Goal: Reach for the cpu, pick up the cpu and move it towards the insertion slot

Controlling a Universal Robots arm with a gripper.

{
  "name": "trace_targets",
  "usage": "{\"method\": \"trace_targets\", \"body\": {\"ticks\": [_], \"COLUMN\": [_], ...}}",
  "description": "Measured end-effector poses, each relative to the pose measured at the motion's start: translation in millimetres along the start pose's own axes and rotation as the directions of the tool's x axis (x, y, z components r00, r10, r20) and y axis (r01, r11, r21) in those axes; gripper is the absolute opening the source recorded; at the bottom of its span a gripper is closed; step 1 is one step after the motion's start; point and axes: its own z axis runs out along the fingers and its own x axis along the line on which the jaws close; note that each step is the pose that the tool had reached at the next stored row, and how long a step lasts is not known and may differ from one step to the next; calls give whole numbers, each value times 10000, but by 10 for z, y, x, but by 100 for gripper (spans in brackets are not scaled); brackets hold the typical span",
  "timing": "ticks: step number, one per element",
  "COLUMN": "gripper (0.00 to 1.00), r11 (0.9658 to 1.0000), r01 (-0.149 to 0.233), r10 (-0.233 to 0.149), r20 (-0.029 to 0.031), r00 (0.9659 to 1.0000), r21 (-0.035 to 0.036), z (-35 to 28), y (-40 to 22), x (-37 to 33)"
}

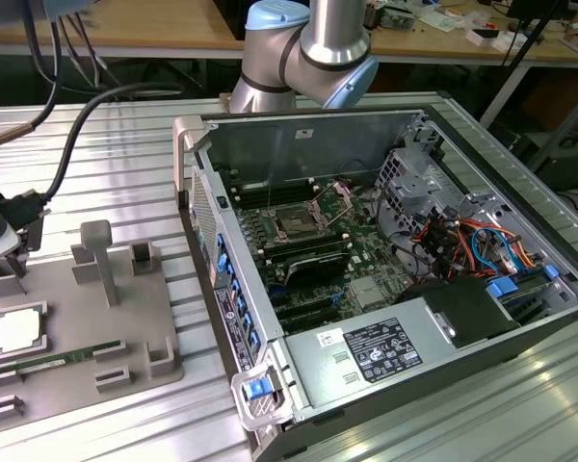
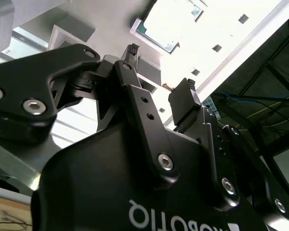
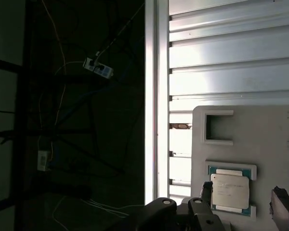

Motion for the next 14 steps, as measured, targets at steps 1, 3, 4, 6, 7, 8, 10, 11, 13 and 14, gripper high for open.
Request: {"method": "trace_targets", "body": {"ticks": [1, 3, 4, 6, 7, 8, 10, 11, 13, 14], "gripper": [55, 55, 55, 55, 55, 55, 55, 55, 55, 55], "r11": [10000, 10000, 10000, 10000, 10000, 10000, 10000, 10000, 10000, 10000], "r01": [0, 0, 0, 0, 0, 0, 0, 0, 0, 0], "r10": [0, 0, 0, 0, 0, 0, 0, 0, 0, 0], "r20": [0, 0, -1, -1, 0, -1, -1, 0, -4, -3], "r00": [10000, 10000, 10000, 10000, 10000, 10000, 10000, 10000, 10000, 10000], "r21": [0, 0, 0, 0, 0, 0, 0, 0, 2, 2], "z": [13, 36, 47, 80, 102, 119, 146, 162, 173, 174], "y": [-1, -2, -2, -4, -4, -5, -6, -7, -8, -8], "x": [0, 0, 0, 1, 1, 1, 2, 2, 3, 2]}}
